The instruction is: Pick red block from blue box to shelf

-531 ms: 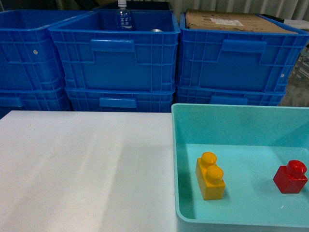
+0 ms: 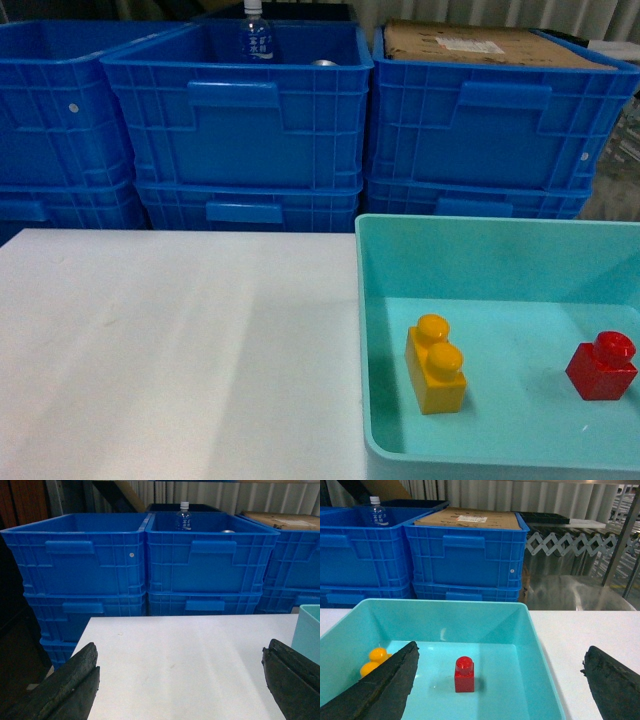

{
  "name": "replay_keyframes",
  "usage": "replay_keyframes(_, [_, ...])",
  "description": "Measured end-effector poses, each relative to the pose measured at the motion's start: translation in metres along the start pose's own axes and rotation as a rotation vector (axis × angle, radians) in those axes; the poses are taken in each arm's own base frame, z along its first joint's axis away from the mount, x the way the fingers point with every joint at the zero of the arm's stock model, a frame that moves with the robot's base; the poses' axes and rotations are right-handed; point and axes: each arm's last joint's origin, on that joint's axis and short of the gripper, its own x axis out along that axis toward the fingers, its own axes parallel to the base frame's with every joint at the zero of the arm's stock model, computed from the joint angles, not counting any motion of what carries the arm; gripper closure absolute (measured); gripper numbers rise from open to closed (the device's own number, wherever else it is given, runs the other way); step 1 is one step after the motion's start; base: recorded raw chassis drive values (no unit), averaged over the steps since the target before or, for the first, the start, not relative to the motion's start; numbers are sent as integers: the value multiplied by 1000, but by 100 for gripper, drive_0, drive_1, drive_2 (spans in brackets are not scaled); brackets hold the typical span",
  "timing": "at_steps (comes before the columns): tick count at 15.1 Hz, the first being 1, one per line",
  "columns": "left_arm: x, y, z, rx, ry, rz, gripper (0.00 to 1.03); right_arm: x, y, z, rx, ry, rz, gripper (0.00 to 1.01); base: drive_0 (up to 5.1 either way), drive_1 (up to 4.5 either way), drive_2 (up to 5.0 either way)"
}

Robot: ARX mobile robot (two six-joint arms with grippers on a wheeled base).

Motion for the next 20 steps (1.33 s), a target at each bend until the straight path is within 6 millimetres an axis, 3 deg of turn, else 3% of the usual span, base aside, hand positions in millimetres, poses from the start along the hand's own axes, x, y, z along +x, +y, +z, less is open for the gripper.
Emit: replay_keyframes(20, [0, 0, 0, 0, 0, 0, 5, 0, 0, 0, 0, 0, 0, 3, 0, 0, 0])
